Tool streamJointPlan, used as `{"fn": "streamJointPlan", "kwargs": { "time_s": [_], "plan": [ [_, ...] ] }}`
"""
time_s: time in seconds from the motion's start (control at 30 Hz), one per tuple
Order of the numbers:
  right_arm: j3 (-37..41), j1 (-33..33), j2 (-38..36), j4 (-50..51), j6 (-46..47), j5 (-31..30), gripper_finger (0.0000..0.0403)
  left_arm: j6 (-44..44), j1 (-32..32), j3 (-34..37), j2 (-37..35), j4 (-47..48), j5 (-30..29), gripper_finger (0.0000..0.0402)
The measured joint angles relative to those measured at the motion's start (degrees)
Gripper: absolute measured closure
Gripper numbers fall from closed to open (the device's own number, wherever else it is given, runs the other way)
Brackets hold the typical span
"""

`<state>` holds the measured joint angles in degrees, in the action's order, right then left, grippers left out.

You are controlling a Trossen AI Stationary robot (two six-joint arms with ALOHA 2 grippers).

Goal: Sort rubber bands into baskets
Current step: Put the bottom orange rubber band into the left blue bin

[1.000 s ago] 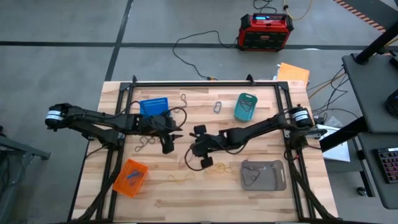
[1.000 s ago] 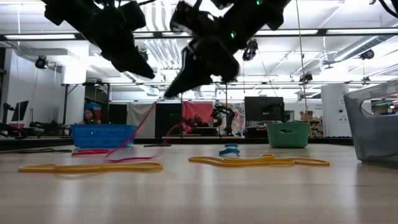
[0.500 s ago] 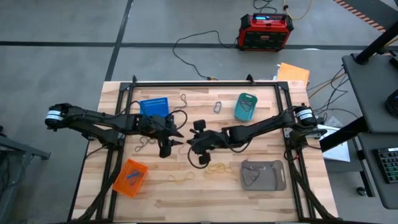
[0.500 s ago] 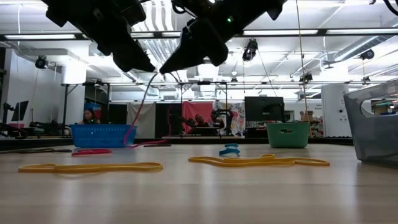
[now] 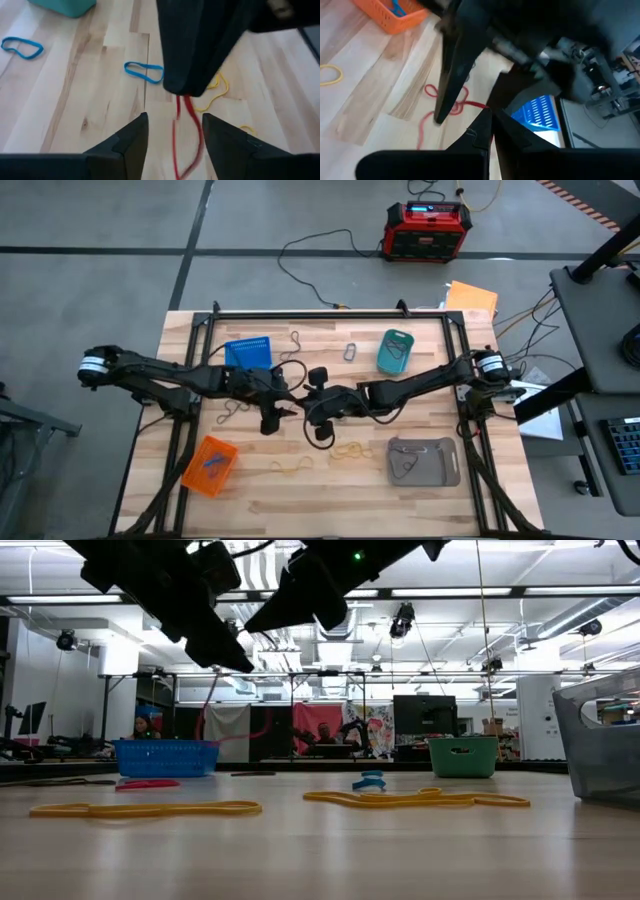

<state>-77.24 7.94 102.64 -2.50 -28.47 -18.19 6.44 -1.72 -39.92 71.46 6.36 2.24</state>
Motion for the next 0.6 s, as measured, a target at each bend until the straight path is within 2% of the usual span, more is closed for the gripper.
{"fn": "streamJointPlan", "kwargs": {
  "time_s": [0.1,0.23,0.27,0.43,0.6],
  "plan": [
    [-0.19,-0.09,-0.01,0.0,-0.31,0.02,0.0394,0.04,0.0,-0.07,1.38,0.08,-0.01,0.0273],
    [-0.19,-0.09,-0.01,0.15,-0.15,0.02,0.0394,0.08,0.0,-0.09,2.03,0.03,-0.1,0.0374],
    [-0.19,-0.09,-0.01,0.15,-0.12,0.02,0.0394,0.11,0.0,-0.09,2.03,0.06,-0.2,0.0387],
    [-0.19,-0.69,-0.15,0.62,5.35,0.18,0.0388,0.24,0.0,-0.09,1.82,-0.46,-0.24,0.0399],
    [-0.21,-2.05,-0.27,2.46,9.32,0.16,0.0345,0.29,0.0,-0.52,1.66,-1.26,-0.24,0.0401]
  ]
}}
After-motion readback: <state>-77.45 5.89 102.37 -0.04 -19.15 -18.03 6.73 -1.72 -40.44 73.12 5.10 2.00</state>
